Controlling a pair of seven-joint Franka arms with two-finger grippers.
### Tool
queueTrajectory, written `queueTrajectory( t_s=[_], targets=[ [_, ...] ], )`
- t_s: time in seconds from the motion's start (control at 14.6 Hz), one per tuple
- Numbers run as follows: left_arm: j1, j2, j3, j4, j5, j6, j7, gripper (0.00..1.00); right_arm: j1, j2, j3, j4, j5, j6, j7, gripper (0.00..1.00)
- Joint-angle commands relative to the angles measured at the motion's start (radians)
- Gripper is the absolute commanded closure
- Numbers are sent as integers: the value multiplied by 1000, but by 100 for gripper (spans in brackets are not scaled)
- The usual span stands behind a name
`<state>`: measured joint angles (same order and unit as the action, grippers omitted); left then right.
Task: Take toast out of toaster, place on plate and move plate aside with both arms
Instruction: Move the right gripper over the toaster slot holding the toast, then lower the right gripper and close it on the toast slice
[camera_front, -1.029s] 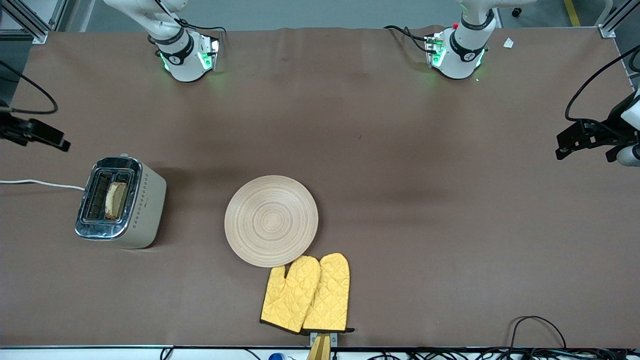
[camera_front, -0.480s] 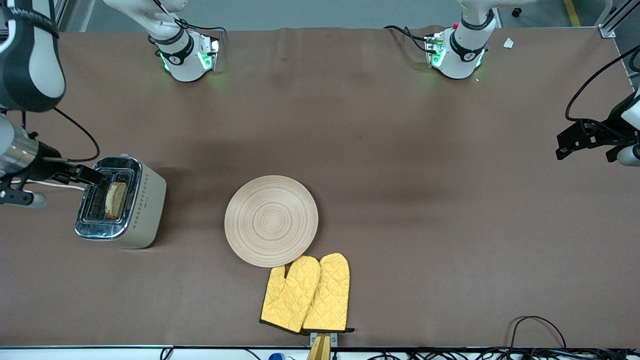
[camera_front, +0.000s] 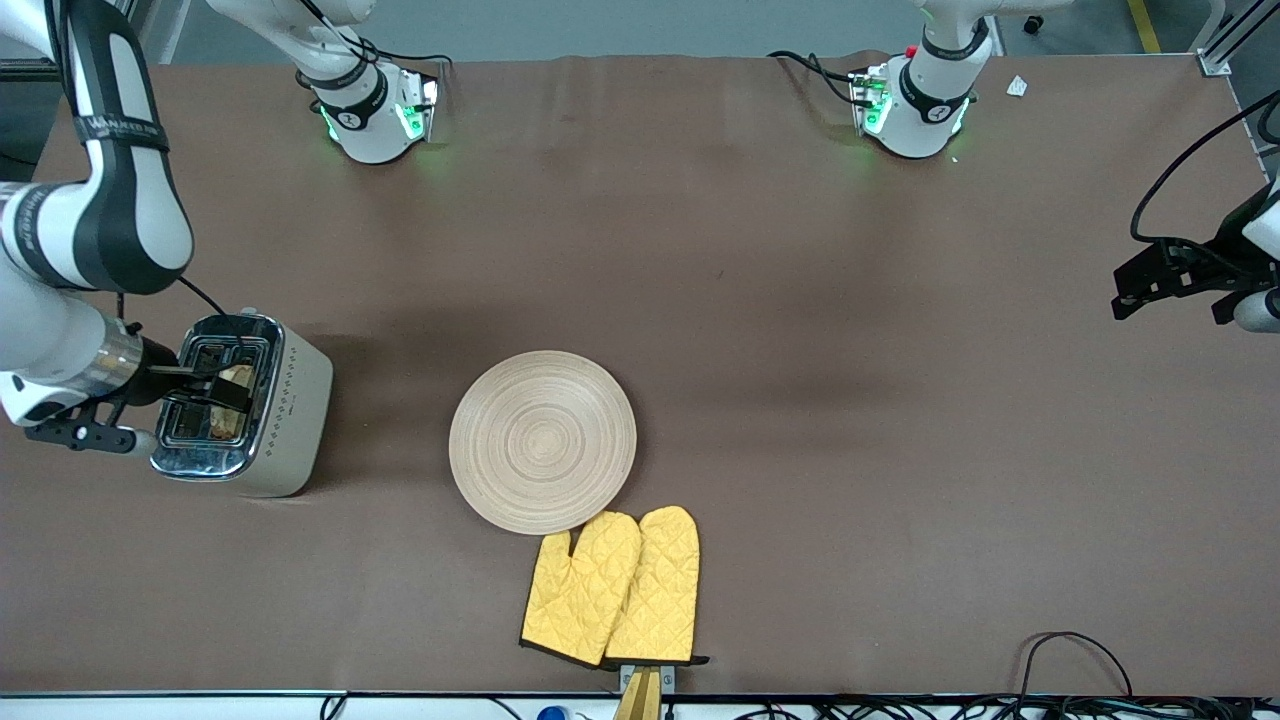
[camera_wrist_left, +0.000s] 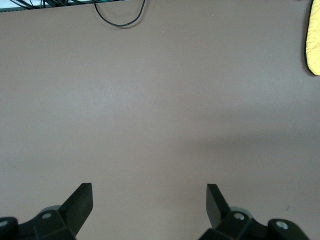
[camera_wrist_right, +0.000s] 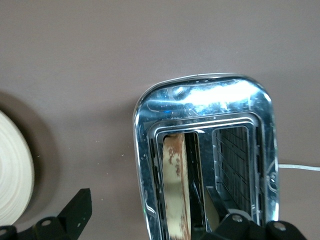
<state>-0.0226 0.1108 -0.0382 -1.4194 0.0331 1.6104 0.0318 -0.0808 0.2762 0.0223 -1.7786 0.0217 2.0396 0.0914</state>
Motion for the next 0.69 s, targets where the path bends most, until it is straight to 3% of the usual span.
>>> queueTrajectory(
  t_s=[0.0, 0.41, 0.48, 0.62],
  targets=[
    [0, -2, -3, 7, 19, 2, -12, 0, -5, -11, 1, -32, 3, 25, -13, 4],
    [0, 0, -3, 7, 18, 2, -10, 0, -20, -11, -1, -58, -14, 27, -47, 26],
    [0, 0, -3, 7, 18, 2, -10, 0, -20, -12, -1, -59, -19, 27, -45, 33],
    [0, 0, -3, 7, 18, 2, -10, 0, -20, -12, -1, -59, -20, 22, -47, 65]
  ],
)
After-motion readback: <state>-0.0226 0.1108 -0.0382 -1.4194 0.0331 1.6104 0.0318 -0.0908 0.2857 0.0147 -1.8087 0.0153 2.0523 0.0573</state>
